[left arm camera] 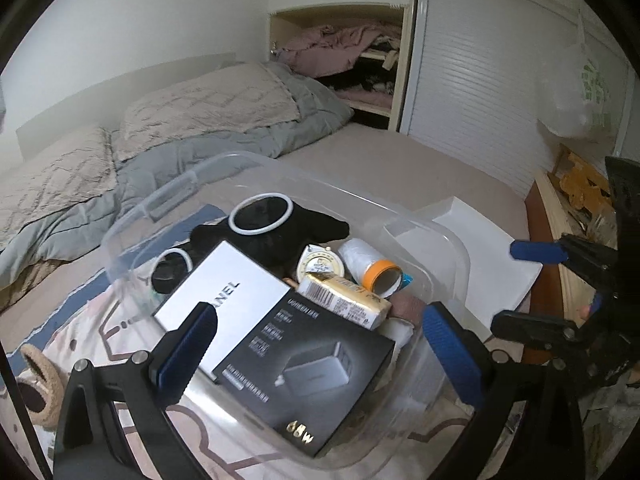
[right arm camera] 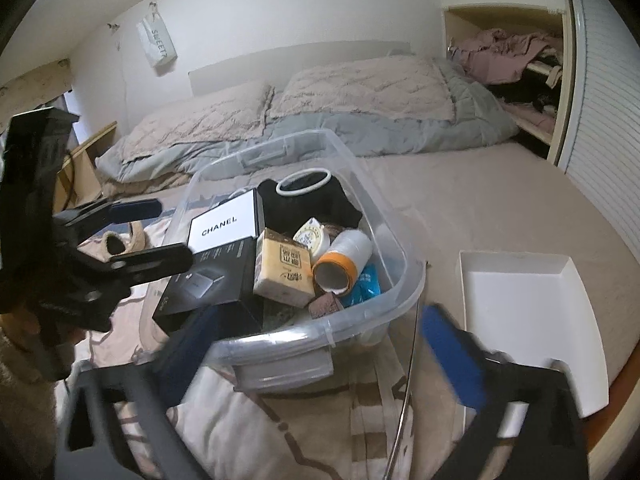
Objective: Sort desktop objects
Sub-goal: 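Withdraw both tools from the clear box back over the bed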
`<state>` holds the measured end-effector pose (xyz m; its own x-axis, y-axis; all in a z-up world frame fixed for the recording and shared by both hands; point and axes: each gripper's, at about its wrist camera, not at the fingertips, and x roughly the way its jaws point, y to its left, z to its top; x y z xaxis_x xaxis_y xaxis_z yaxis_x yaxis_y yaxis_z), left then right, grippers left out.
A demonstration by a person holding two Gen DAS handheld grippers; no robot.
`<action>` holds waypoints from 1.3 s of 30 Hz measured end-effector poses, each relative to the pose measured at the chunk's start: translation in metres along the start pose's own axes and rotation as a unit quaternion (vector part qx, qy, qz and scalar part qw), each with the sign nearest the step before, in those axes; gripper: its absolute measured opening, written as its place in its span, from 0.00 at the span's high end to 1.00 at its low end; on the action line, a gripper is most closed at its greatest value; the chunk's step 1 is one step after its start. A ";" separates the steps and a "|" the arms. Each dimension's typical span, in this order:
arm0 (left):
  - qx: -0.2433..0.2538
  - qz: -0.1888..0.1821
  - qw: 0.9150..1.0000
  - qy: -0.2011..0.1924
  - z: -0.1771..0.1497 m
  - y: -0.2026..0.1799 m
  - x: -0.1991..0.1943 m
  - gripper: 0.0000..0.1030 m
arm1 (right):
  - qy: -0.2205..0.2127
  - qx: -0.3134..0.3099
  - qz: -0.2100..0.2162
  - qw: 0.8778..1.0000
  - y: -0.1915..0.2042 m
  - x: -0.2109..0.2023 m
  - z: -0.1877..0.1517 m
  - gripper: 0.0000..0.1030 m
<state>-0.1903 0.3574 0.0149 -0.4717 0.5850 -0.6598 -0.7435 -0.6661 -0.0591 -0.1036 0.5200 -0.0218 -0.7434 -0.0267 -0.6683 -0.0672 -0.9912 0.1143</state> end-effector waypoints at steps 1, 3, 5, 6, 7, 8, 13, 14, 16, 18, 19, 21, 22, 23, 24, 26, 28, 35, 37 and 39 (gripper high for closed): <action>0.000 0.005 1.000 -0.003 -0.002 0.001 -0.003 0.00 | -0.006 -0.005 -0.004 1.000 0.003 0.000 -0.001 0.00; -0.003 0.014 1.000 -0.008 -0.007 0.004 -0.008 0.00 | -0.017 -0.011 -0.014 1.000 0.007 0.000 -0.002 0.00; -0.011 0.017 1.000 -0.013 -0.010 0.008 -0.013 0.00 | -0.033 -0.013 -0.018 0.999 0.012 -0.004 -0.003 0.00; -0.017 0.018 1.000 -0.015 -0.013 0.011 -0.016 0.00 | -0.043 -0.012 -0.019 0.999 0.014 -0.006 -0.004 0.00; -0.021 0.019 0.999 -0.017 -0.016 0.012 -0.020 0.00 | -0.052 -0.010 -0.020 0.998 0.016 -0.009 -0.005 0.00; -0.026 0.021 0.999 -0.020 -0.018 0.014 -0.024 0.00 | -0.060 -0.008 -0.022 0.998 0.018 -0.012 -0.005 0.00; -0.038 0.033 0.998 -0.043 -0.030 0.016 -0.046 0.00 | -0.091 0.002 -0.028 0.995 0.025 -0.028 -0.009 0.00; -0.042 0.034 0.997 -0.049 -0.032 0.016 -0.052 0.00 | -0.095 0.004 -0.031 0.995 0.027 -0.031 -0.010 0.00; -0.051 0.037 0.996 -0.060 -0.038 0.017 -0.064 0.00 | -0.106 0.005 -0.037 0.994 0.031 -0.039 -0.014 0.00; -0.063 0.040 0.995 -0.068 -0.044 0.018 -0.075 0.00 | -0.114 0.004 -0.042 0.993 0.037 -0.046 -0.019 0.00; -0.069 0.044 0.994 -0.071 -0.047 0.018 -0.081 0.00 | -0.118 0.003 -0.045 0.992 0.040 -0.050 -0.022 0.00; -0.075 0.048 0.993 -0.077 -0.053 0.018 -0.090 0.00 | -0.128 0.001 -0.049 0.991 0.048 -0.058 -0.027 0.00; -0.076 0.054 0.992 -0.080 -0.057 0.017 -0.096 0.00 | -0.132 0.000 -0.049 0.990 0.052 -0.062 -0.030 0.00; -0.076 0.060 0.992 -0.085 -0.062 0.016 -0.102 0.00 | -0.136 -0.002 -0.049 0.990 0.055 -0.065 -0.033 0.00; -0.076 0.064 0.991 -0.089 -0.064 0.015 -0.107 0.00 | -0.138 -0.004 -0.051 0.989 0.059 -0.068 -0.035 0.00; -0.072 0.074 0.990 -0.096 -0.070 0.011 -0.116 0.00 | -0.142 -0.011 -0.056 0.988 0.068 -0.073 -0.041 0.00; -0.066 0.085 0.989 -0.102 -0.076 0.008 -0.126 0.00 | -0.142 -0.014 -0.062 0.988 0.074 -0.077 -0.046 0.00; -0.075 0.103 0.986 -0.106 -0.102 0.001 -0.155 0.00 | -0.153 -0.014 -0.059 0.986 0.092 -0.091 -0.064 0.00; -0.078 0.110 0.985 -0.108 -0.110 -0.001 -0.161 0.00 | -0.156 -0.017 -0.061 0.986 0.098 -0.094 -0.068 0.00; -0.081 0.119 0.983 -0.112 -0.118 -0.003 -0.166 0.00 | -0.158 -0.020 -0.060 0.985 0.104 -0.096 -0.072 0.00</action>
<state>-0.0543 0.2078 0.0365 -0.7299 0.4785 -0.4882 -0.5224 -0.8511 -0.0533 0.0089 0.4100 0.0013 -0.9025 0.1271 -0.4116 -0.1462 -0.9891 0.0150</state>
